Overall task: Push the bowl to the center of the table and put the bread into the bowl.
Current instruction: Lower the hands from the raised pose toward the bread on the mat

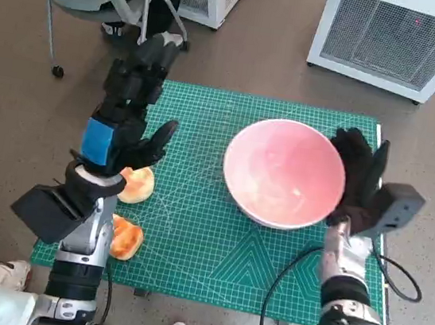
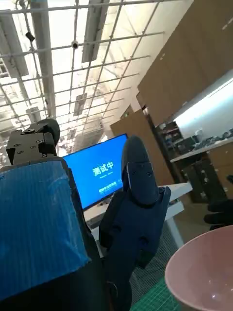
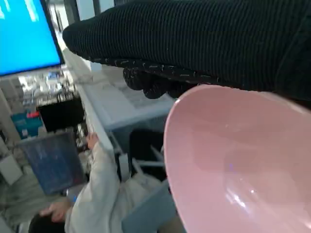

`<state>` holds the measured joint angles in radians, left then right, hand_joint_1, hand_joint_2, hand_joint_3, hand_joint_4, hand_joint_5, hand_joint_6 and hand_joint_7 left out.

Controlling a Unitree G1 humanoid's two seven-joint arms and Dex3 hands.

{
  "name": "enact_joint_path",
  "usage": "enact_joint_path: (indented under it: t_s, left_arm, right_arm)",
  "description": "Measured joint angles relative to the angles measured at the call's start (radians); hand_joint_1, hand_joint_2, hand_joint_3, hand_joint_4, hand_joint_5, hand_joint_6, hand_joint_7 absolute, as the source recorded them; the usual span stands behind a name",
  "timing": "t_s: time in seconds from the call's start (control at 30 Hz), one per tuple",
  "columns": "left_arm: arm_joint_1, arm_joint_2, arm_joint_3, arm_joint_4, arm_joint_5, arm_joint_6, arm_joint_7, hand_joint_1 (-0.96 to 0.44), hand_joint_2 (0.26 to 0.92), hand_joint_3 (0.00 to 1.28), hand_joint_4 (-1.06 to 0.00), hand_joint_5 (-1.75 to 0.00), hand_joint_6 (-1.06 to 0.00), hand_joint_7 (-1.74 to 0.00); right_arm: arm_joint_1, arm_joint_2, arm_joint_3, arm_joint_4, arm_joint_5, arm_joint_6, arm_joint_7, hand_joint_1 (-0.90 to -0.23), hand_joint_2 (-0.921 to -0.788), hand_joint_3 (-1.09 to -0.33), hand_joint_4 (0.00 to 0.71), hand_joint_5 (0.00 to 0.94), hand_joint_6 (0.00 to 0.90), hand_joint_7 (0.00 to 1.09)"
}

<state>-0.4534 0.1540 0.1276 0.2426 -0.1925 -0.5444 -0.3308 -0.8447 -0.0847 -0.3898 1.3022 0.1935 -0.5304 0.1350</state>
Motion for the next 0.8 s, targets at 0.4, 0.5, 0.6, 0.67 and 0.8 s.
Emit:
enact_joint_path:
  t_s: [0.4,0.5,0.6,0.67,0.8]
  left_arm:
    - [0.028,0.007,0.002,-0.031,0.024,0.0,0.037,-0.37,0.921,0.44,-0.17,-0.01,-0.01,-0.52]
    - [0.035,0.008,0.002,-0.036,0.026,0.0,0.041,-0.37,0.921,0.44,-0.17,-0.01,-0.01,-0.52]
    - [0.046,0.011,0.003,-0.044,0.026,0.0,0.042,-0.37,0.921,0.44,-0.18,-0.01,-0.01,-0.52]
    - [0.057,0.017,0.003,-0.055,0.026,0.001,0.042,-0.38,0.921,0.44,-0.18,-0.01,-0.01,-0.52]
    - [0.085,0.036,0.007,-0.084,0.026,0.001,0.041,-0.39,0.921,0.44,-0.18,-0.01,-0.01,-0.52]
  right_arm:
    - [-0.046,0.047,0.018,0.002,-0.013,0.032,-0.008,-0.529,-0.921,-0.865,0.297,0.001,0.101,0.52]
    - [-0.055,0.054,0.026,0.004,-0.024,0.044,-0.015,-0.544,-0.921,-0.857,0.307,0.006,0.099,0.53]
    - [-0.061,0.056,0.037,0.006,-0.041,0.055,-0.028,-0.549,-0.921,-0.858,0.311,0.008,0.091,0.53]
    - [-0.063,0.055,0.046,0.006,-0.047,0.057,-0.036,-0.538,-0.921,-0.871,0.31,0.007,0.081,0.52]
    - [-0.065,0.049,0.053,0.006,-0.06,0.057,-0.043,-0.533,-0.921,-0.877,0.312,0.007,0.075,0.52]
